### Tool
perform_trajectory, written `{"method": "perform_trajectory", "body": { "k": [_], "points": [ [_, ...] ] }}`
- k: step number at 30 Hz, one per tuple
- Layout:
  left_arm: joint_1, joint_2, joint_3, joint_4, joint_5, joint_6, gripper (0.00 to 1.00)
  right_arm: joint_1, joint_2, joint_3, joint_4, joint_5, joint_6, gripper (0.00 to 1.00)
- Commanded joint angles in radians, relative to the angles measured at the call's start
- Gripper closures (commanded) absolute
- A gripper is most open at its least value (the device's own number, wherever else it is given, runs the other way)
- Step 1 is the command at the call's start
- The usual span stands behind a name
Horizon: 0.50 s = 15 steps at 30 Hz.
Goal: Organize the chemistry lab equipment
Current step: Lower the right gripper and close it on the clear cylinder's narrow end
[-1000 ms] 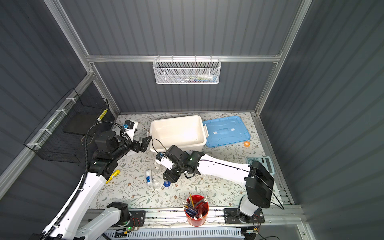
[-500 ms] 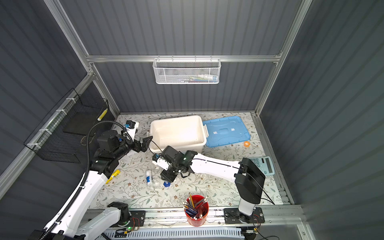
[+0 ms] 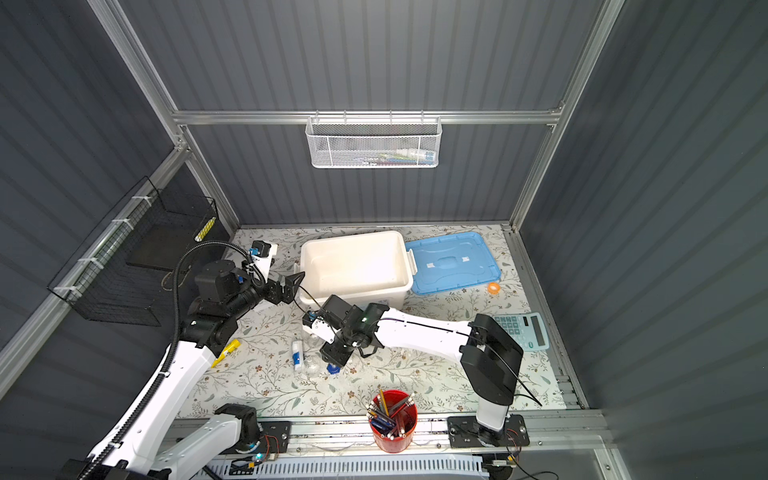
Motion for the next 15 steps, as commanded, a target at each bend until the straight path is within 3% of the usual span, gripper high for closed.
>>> {"method": "perform_trajectory", "body": {
  "k": [1, 15],
  "points": [
    [0.006, -0.001, 0.009, 0.005, -0.001, -0.011, 0.00, 0.005, 0.016, 0.027, 0.007, 0.010, -0.014, 0.61],
    [0.006, 0.004, 0.012, 0.005, -0.002, -0.009, 0.00, 0.004, 0.025, 0.032, 0.010, 0.017, -0.018, 0.71]
  ]
}}
